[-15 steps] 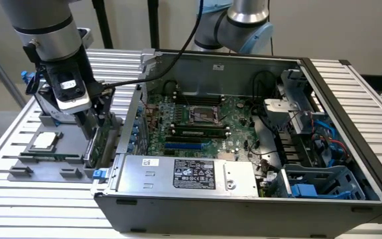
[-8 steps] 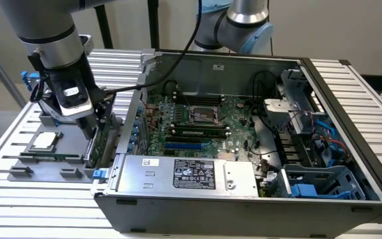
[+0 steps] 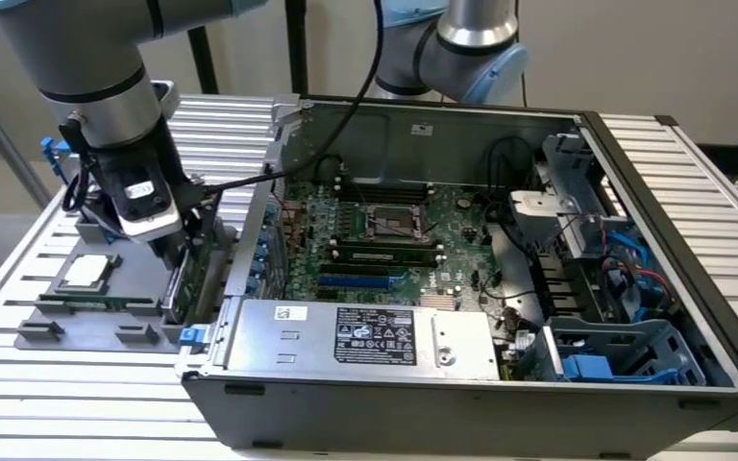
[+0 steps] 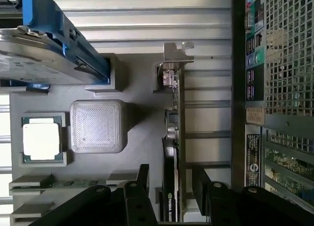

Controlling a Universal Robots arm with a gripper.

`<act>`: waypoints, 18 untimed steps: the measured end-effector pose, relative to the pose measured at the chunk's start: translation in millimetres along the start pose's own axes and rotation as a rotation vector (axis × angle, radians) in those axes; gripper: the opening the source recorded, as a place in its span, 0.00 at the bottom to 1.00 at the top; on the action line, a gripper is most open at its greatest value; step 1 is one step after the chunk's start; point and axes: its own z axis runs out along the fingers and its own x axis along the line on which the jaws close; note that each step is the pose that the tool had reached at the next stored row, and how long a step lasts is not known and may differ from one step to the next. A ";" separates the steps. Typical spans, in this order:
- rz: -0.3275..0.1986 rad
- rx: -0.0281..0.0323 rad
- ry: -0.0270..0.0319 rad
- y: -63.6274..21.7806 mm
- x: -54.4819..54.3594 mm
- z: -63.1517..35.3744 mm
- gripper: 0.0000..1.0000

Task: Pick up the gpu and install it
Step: 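Pick up the gpu and move the gpu toward the slot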

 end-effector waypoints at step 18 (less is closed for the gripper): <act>-0.001 -0.0007 -0.0213 3.4 2.5 16.6 1.00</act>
